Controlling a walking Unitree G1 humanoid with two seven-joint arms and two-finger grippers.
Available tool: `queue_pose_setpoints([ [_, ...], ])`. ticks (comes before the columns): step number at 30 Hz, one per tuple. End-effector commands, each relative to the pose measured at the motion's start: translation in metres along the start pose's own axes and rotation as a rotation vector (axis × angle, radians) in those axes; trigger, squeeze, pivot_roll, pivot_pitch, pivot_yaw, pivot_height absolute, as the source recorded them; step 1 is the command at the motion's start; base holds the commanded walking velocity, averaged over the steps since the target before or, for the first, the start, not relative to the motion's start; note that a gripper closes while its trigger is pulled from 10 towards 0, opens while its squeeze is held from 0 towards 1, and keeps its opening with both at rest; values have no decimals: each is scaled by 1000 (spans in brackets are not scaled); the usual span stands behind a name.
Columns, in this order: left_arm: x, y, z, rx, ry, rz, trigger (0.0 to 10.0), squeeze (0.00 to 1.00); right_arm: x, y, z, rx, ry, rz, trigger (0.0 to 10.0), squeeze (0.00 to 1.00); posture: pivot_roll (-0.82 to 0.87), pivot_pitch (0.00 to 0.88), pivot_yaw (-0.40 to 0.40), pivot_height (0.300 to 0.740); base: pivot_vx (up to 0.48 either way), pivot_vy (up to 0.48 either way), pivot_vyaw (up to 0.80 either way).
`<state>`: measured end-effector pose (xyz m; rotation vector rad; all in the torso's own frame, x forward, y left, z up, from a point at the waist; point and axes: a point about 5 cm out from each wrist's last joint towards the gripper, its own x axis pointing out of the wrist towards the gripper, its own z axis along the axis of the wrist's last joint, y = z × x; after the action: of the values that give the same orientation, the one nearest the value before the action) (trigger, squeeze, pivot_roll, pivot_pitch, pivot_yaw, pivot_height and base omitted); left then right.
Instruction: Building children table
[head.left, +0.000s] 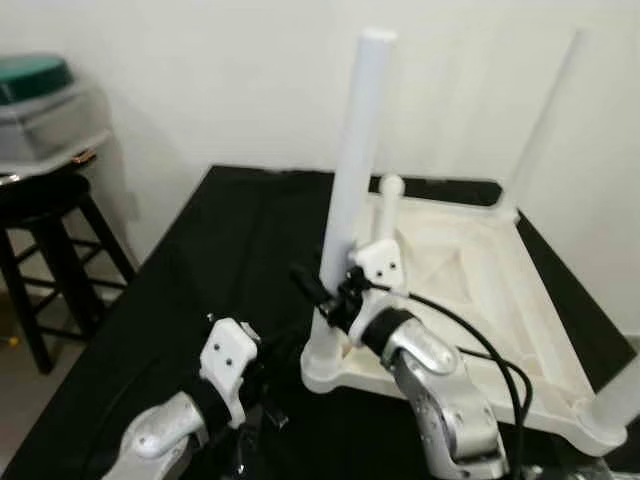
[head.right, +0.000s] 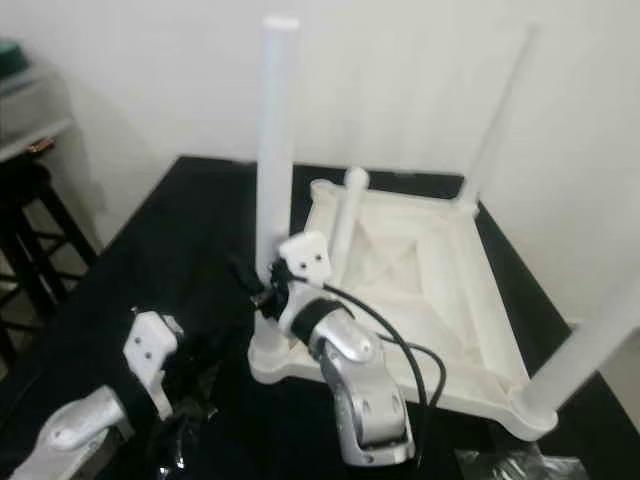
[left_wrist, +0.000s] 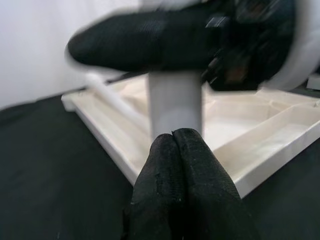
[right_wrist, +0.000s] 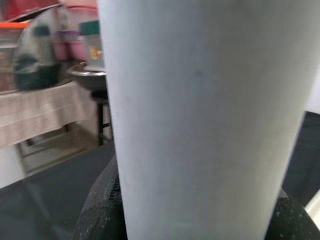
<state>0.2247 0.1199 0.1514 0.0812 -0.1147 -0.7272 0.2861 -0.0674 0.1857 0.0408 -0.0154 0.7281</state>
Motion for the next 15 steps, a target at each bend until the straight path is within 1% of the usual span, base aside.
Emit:
queue_pose_setpoints([
  [1,-1,-1,2,15,2,28,10000,0,-9,-18,-40,83,193,-59,0,0,-69,88,-24,740,0,0,0],
  [3,-1,-2,3,21,2,35,10000,0,-10,-19,-38,83,202,-75,0,0,-69,88,-24,740,0,0,0],
  [4,0,-7,0,21,9,20,10000,0,-11,-22,-29,87,194,-76,10000,1000,-70,81,-19,740,0,0,0],
  [8,1,-10,-2,26,16,9,10000,0,-11,-23,-25,88,185,-75,10000,1000,-70,81,-19,740,0,0,0],
  [9,4,-11,-5,17,18,6,10000,0,-11,-28,-13,72,149,-31,10000,1000,-77,78,-10,740,0,0,0],
  [10,4,-11,-5,17,18,6,10000,0,-11,-28,-13,72,149,-31,10000,1000,-77,78,-10,740,0,0,0],
  [11,8,-11,-6,5,17,-5,10000,0,-11,-32,-1,49,109,51,10000,1000,-81,75,-2,740,0,0,0],
  [12,8,-11,-6,5,17,-5,10000,0,-11,-32,-1,49,109,51,10000,1000,-81,75,-2,740,0,0,0],
  [13,13,-13,-6,-9,11,-24,10000,0,-10,-39,12,-4,75,145,10000,1000,-83,75,0,740,0,0,0],
  [14,19,-14,-5,-22,3,-46,10000,0,-9,-45,23,-51,53,268,10000,459,-83,73,5,740,0,0,0],
  [15,19,-14,-5,-22,3,-46,10000,0,-9,-45,23,-51,53,268,10000,459,-83,73,5,740,0,0,0],
])
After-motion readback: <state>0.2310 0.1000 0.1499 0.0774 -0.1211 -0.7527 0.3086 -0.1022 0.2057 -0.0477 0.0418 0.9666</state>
